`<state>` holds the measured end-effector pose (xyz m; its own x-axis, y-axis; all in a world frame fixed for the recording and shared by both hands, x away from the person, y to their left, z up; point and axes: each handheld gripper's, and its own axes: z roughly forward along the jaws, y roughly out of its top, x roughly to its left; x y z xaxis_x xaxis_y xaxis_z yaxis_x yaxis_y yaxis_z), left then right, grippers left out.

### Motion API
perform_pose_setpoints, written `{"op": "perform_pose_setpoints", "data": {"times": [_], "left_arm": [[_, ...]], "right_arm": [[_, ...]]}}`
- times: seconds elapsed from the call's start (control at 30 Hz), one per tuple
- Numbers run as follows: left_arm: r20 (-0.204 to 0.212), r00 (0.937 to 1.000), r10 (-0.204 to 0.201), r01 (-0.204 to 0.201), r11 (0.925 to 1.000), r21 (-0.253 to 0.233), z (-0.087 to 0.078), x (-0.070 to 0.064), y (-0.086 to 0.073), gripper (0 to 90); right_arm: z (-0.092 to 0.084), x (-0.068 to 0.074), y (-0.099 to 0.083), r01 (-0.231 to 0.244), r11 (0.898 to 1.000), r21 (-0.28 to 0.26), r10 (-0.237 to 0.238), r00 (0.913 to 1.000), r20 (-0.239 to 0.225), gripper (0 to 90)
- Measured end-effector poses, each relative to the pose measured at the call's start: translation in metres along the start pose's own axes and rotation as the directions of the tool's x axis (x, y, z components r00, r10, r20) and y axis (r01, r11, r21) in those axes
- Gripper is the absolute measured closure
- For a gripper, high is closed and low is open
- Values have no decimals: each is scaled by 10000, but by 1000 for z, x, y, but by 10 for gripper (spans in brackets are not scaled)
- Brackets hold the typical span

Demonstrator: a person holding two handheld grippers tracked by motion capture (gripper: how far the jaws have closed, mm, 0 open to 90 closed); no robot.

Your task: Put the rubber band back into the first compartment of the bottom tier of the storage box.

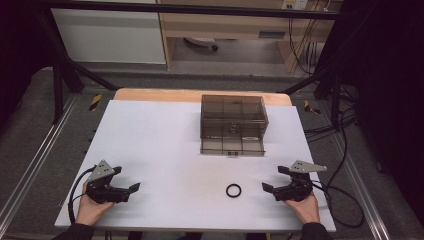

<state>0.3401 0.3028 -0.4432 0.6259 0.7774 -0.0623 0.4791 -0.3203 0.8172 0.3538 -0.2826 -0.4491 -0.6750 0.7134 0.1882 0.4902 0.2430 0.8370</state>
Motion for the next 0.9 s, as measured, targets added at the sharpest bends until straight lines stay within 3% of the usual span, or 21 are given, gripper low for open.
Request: {"op": "perform_pose_setpoints", "data": {"times": [0.5,0.9], "left_arm": [[94,9999,-139,138,9999,55,1,1,-2,53],[175,9995,-278,276,9996,111,2,2,-3,55]], "right_arm": [[1,4,3,71,9999,128,-72,9999,91,13],[15,20,11,385,9985,387,-377,9990,-225,21]]}}
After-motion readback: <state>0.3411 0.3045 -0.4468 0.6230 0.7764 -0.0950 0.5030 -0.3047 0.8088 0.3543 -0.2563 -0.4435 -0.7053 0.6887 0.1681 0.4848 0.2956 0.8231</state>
